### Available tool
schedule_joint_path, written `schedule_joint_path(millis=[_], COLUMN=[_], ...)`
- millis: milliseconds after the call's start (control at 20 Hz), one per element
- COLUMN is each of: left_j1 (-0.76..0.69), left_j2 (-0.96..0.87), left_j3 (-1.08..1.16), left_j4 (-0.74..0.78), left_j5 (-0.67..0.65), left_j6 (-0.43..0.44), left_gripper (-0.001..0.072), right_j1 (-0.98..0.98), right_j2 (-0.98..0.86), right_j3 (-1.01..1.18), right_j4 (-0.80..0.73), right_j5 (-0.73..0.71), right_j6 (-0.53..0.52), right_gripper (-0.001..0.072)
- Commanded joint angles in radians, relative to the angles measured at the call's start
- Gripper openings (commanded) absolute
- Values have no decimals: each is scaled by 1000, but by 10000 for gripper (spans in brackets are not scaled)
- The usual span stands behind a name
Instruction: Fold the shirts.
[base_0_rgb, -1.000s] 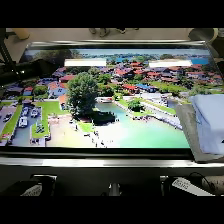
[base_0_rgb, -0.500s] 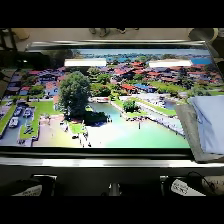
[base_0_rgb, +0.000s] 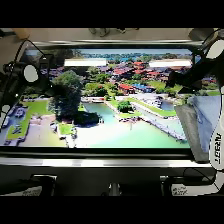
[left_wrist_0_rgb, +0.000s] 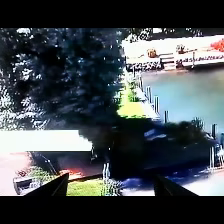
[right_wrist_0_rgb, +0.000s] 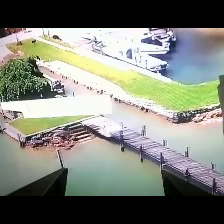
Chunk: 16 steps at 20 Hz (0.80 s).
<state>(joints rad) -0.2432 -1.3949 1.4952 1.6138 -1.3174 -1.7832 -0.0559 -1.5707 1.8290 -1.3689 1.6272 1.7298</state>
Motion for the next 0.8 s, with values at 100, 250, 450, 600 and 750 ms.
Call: schedule_joint_path(millis=[100, 250, 450, 600, 750], left_j1=[6, 5, 5, 5, 5], left_j2=[23, 16, 6, 6, 6], left_j3=[-42, -42, -42, -42, -42], left_j4=[19, 19, 19, 19, 19], left_j5=[44, 44, 44, 44, 44], left_j6=[-24, -24, -24, -24, -24], left_gripper=[600, 600, 600, 600, 600], right_j1=[27, 27, 27, 27, 27], right_j2=[-21, -21, -21, -21, -21], right_j3=[-3, -3, -3, -3, -3], right_j4=[-4, -3, -3, -3, -3], right_j5=[32, 39, 39, 39, 39], right_j6=[55, 54, 54, 55, 54], right_gripper=[614, 614, 614, 614, 614])
